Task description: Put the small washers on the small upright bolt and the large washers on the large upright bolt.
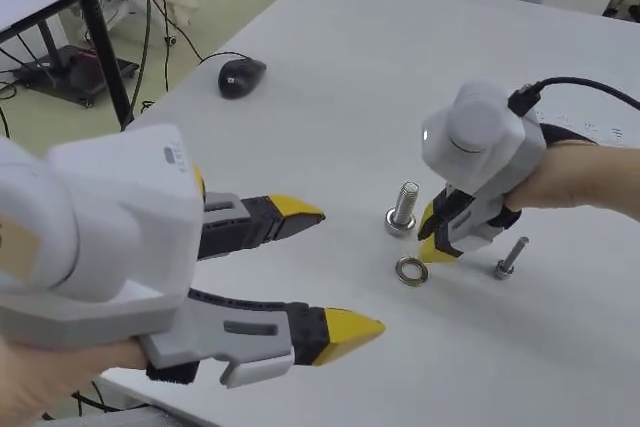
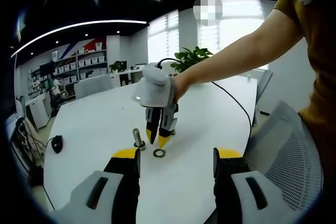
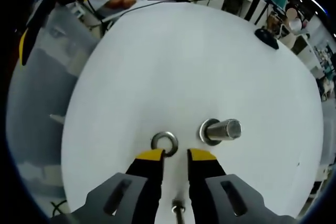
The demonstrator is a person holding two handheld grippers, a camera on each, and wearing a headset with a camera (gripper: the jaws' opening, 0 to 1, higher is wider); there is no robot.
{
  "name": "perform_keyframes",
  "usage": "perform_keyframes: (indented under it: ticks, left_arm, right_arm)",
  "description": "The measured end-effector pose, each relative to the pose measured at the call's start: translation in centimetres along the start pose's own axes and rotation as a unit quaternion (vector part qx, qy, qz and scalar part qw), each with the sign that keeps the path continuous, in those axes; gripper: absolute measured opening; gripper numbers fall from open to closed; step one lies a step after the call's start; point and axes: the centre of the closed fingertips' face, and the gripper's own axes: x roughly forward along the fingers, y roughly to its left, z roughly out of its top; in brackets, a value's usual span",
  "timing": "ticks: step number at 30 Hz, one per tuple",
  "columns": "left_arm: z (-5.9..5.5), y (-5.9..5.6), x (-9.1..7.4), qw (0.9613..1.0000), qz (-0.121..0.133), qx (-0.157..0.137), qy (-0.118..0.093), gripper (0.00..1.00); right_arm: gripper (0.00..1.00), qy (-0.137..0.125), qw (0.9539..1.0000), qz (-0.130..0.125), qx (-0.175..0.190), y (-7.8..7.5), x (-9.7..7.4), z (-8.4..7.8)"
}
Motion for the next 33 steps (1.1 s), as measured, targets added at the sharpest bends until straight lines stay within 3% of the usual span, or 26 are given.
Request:
perform_keyframes:
  ticks: [6, 8, 10, 33]
  left_arm:
    - [0.0, -0.1, -0.2, 1.0, 0.002, 0.001, -0.001, 0.55]
    - [0.1, -0.2, -0.3, 1.0, 0.002, 0.001, -0.003, 0.55]
    - [0.1, -0.2, -0.3, 1.0, 0.003, 0.001, -0.003, 0.55]
    - [0.6, -0.2, -0.2, 1.0, 0.004, 0.002, -0.004, 0.55]
  right_arm:
    - [0.29, -0.006, 1.0, 0.006, 0.001, 1.2, 0.3, 0.3]
    - [0.33, -0.007, 0.9997, 0.019, 0.01, 1.7, 0.5, 0.4]
    - [0.35, -0.004, 0.9999, 0.012, 0.0, 1.8, 0.7, 0.4]
    - [0.33, 0.005, 0.9998, 0.015, 0.014, 1.8, 1.3, 0.6]
